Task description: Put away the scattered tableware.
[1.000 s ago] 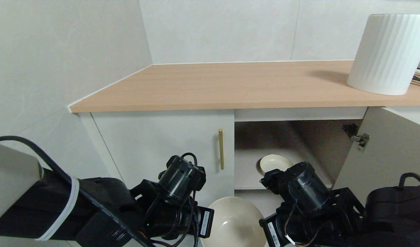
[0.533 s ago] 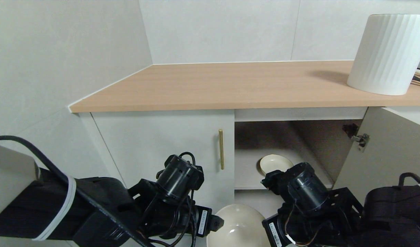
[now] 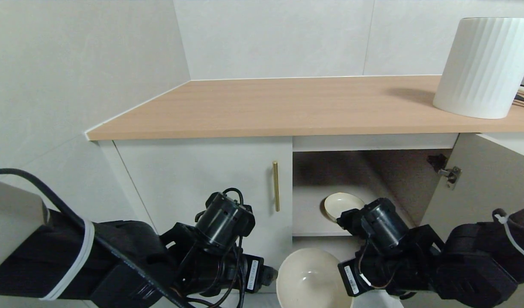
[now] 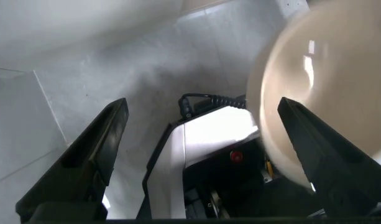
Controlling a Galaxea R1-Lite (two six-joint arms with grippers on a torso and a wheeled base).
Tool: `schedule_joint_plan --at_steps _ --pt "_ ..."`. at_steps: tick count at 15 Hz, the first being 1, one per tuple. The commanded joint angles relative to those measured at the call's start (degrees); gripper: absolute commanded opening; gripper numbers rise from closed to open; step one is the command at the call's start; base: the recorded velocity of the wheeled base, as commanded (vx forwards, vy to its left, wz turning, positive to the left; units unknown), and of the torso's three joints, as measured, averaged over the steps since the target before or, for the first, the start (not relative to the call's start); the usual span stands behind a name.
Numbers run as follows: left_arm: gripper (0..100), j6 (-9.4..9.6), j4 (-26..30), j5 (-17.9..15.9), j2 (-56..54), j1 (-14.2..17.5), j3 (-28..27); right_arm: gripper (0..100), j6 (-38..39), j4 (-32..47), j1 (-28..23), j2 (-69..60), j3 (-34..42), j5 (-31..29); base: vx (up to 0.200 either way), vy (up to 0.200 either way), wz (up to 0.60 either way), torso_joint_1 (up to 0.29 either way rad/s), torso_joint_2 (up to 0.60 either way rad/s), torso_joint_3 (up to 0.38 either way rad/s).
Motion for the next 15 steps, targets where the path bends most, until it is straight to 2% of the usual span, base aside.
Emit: schedule_joint_plan --at_steps 1,3,5,7,11,15 --pt "100 -0.03 -0.1 0.1 -0.1 0.0 0.1 0 0.0 -0.1 -4.0 2.4 -0.3 -0.2 0.0 0.0 0.0 0.0 0.0 0.0" --pt "100 -0.03 0.0 0.5 -1.2 -0.4 0.1 0 0.6 -0.2 -6.5 2.8 0.2 -2.3 0.0 0.0 0.0 0.0 0.0 0.0" --pt "100 -0.03 0.1 0.6 -2.1 -0.7 0.1 0 1.3 -0.6 -11.4 3.2 -0.4 -3.6 0.0 0.0 0.0 0.0 0.0 0.0" --pt "100 -0.12 0.1 0.8 -2.1 -0.7 0.1 0 6.3 -2.7 -14.0 5.5 -3.0 -3.8 0.0 0.0 0.0 0.0 0.0 0.0" --pt "100 -0.12 0.1 0.8 -2.7 -0.7 0.1 0 12.2 -12.4 -18.2 9.4 -4.7 -4.3 0.0 0.0 0.0 0.0 0.0 0.0" --pt "100 -0.12 0.1 0.8 -2.6 -0.7 0.1 0 17.9 -19.9 -21.6 14.3 -8.9 -7.7 0.0 0.0 0.0 0.0 0.0 0.0"
